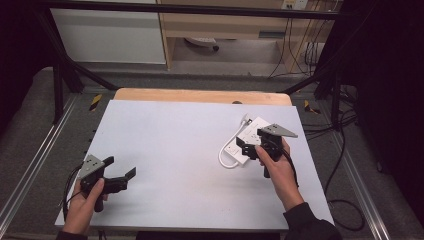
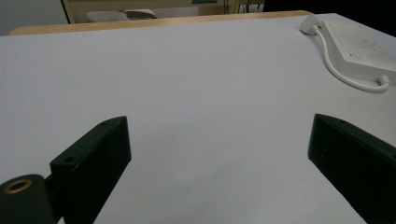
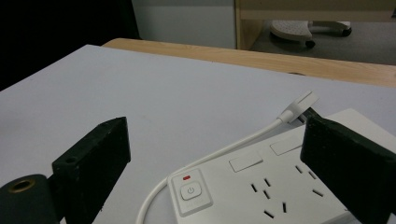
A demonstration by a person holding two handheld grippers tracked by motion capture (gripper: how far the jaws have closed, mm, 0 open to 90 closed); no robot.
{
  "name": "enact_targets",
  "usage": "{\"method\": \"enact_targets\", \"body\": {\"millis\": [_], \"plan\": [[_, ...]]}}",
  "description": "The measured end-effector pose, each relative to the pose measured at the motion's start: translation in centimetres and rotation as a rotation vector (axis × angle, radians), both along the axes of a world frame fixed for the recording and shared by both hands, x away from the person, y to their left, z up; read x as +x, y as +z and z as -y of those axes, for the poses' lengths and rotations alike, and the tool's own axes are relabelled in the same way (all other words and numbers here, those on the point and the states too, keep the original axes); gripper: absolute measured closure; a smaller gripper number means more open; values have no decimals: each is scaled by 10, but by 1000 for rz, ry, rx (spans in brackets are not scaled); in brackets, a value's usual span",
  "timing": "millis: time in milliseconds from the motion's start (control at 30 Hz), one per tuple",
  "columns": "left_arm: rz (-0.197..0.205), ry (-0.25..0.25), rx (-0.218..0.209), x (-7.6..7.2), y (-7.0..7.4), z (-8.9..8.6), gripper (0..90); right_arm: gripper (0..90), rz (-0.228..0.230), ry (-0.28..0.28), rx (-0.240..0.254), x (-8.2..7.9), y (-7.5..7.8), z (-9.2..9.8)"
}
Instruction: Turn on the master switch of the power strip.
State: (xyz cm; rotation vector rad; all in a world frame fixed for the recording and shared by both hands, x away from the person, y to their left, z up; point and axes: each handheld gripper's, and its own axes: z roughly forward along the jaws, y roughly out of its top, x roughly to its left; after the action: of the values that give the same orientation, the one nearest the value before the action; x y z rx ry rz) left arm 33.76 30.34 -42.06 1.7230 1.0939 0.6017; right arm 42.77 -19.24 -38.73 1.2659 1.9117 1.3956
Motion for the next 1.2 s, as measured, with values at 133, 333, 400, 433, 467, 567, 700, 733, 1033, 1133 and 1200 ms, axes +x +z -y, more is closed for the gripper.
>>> {"method": "enact_targets", "body": {"millis": [133,333,400,433,467,567,700,733,1033,1133,1200], "plan": [[0,4,-3,0,0,-1,59,89,16,1,1,-2,4,6],[0,7,-8,0,0,-2,59,95,32,-2,-3,-5,9,16],[-1,8,-10,0,0,-2,59,95,39,-5,-2,-6,11,19],[-1,8,-11,0,0,-2,59,95,40,-5,1,-7,11,21],[-1,7,-11,0,0,-3,59,95,41,-9,5,-8,12,22],[-1,8,-11,0,0,-3,59,95,51,-15,-1,-11,14,28],[-2,7,-11,0,0,-3,58,95,56,-23,0,-14,16,35],[-2,7,-11,0,0,-3,58,95,56,-23,0,-14,16,35],[-2,7,-11,0,0,-3,58,92,59,-46,7,-23,16,53],[-2,8,-10,-1,0,-3,58,91,61,-52,3,-25,16,57],[-2,8,-9,-1,0,-2,58,89,57,-59,11,-27,15,60]]}}
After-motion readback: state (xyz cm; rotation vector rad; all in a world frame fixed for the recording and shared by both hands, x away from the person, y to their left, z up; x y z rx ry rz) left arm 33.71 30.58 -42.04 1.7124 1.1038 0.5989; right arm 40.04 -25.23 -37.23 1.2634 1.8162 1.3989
